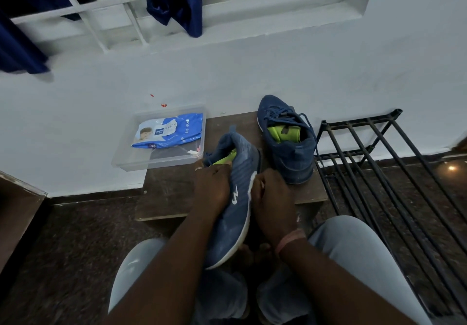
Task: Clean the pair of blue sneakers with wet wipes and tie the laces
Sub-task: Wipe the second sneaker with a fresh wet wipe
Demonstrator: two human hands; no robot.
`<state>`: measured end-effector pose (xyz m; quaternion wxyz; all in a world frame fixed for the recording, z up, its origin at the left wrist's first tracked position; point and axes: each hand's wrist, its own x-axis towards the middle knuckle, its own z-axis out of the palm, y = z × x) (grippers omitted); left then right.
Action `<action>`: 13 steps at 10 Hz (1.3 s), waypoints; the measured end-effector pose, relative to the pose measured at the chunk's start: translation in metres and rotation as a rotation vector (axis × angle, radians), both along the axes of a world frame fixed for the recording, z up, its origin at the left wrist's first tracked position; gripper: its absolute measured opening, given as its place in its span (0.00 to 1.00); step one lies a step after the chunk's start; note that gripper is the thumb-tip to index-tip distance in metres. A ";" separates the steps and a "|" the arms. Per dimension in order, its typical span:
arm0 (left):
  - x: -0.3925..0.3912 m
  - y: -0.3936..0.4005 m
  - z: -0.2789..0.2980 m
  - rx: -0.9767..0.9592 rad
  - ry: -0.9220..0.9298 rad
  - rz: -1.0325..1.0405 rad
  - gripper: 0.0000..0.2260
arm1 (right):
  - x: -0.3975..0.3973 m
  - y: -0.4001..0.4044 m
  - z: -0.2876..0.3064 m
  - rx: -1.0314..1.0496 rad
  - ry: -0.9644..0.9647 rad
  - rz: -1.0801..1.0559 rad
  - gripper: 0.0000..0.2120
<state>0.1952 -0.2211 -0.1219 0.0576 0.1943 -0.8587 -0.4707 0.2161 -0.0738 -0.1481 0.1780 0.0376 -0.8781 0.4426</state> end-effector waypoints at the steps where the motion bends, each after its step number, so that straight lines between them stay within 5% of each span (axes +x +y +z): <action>1: -0.002 -0.003 -0.001 -0.039 0.004 -0.008 0.15 | 0.019 -0.007 0.008 -0.019 -0.028 0.119 0.08; 3: 0.006 0.003 -0.001 -0.283 0.109 -0.197 0.18 | 0.008 0.000 0.012 0.111 0.077 0.170 0.09; 5: -0.001 -0.011 -0.009 -0.241 0.086 -0.221 0.24 | 0.034 -0.006 0.012 0.236 -0.030 0.272 0.07; 7: 0.003 -0.006 -0.009 -0.226 0.123 -0.193 0.21 | 0.041 -0.004 0.013 0.338 -0.082 0.454 0.12; 9: 0.005 -0.007 -0.013 -0.162 0.141 -0.181 0.25 | 0.021 -0.006 0.020 0.269 0.013 0.230 0.06; 10: 0.006 -0.005 -0.007 -0.144 0.103 -0.186 0.22 | 0.045 -0.009 0.013 0.340 0.012 0.409 0.08; 11: 0.008 -0.003 -0.007 -0.180 0.129 -0.173 0.20 | 0.031 0.002 0.016 0.369 0.012 0.384 0.12; 12: 0.007 -0.002 -0.010 -0.215 0.162 -0.178 0.22 | -0.001 0.008 0.019 0.266 -0.012 0.133 0.11; 13: 0.006 -0.002 -0.012 -0.220 0.184 -0.155 0.23 | 0.018 -0.002 0.014 0.183 -0.065 0.228 0.12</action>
